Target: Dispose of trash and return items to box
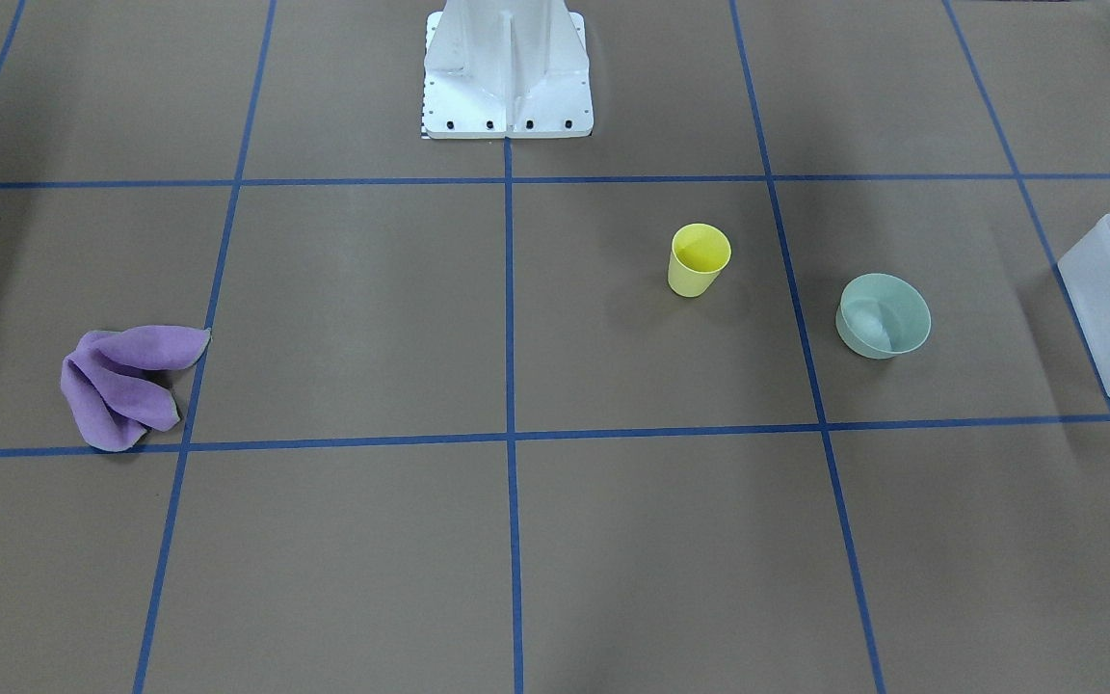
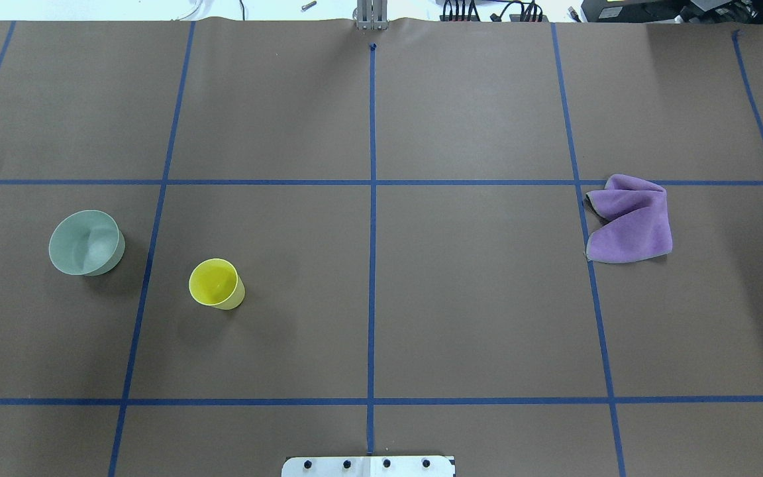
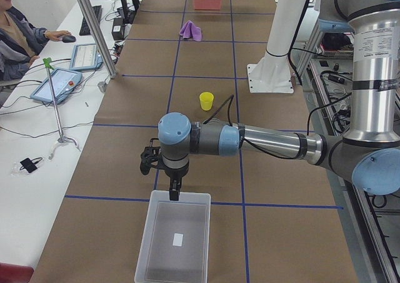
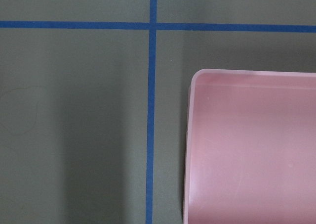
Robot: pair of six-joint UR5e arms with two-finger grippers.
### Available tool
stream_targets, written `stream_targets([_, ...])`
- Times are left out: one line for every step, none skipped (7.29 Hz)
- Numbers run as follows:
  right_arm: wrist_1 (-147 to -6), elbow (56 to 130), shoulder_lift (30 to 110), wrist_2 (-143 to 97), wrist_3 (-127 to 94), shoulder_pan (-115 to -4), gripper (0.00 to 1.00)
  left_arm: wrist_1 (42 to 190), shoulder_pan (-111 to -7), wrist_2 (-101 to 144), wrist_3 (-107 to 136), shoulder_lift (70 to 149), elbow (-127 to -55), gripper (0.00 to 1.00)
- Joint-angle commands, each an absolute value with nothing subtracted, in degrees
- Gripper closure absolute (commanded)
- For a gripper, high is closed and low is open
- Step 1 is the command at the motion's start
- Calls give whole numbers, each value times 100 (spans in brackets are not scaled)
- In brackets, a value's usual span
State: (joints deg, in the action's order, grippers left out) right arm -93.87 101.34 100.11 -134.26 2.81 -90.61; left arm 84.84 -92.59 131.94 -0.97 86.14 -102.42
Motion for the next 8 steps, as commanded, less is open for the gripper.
stream_targets([-9387, 10134, 10002, -13430, 281, -9062, 0, 8490, -9255, 13201, -97, 8639, -10239, 2])
stream_targets([-9387, 10134, 9993, -13430, 273, -9062, 0, 8499, -9255, 13192, -97, 8631, -10204, 2])
stream_targets([-9387, 10125, 9993, -13430, 264, -9062, 0, 8499, -9255, 13192, -97, 8622, -10230, 2])
stream_targets([-9395, 10125, 9993, -13421, 264, -9062, 0, 8508, -9255, 13192, -88, 8613, -10222, 2])
stream_targets([-9387, 10125, 9993, -13421, 264, -9062, 0, 8508, -9255, 13201, -88, 8613, -10230, 2])
stream_targets([-9395, 10125, 9993, -13421, 246, -9062, 0, 8525, -9246, 13192, -88, 8613, -10230, 2])
stream_targets([-9387, 10134, 9993, -13430, 246, -9062, 0, 8525, -9246, 13184, -62, 8613, -10213, 2])
stream_targets([-9387, 10134, 10002, -13421, 220, -9062, 0, 8534, -9246, 13192, -70, 8578, -10274, 2])
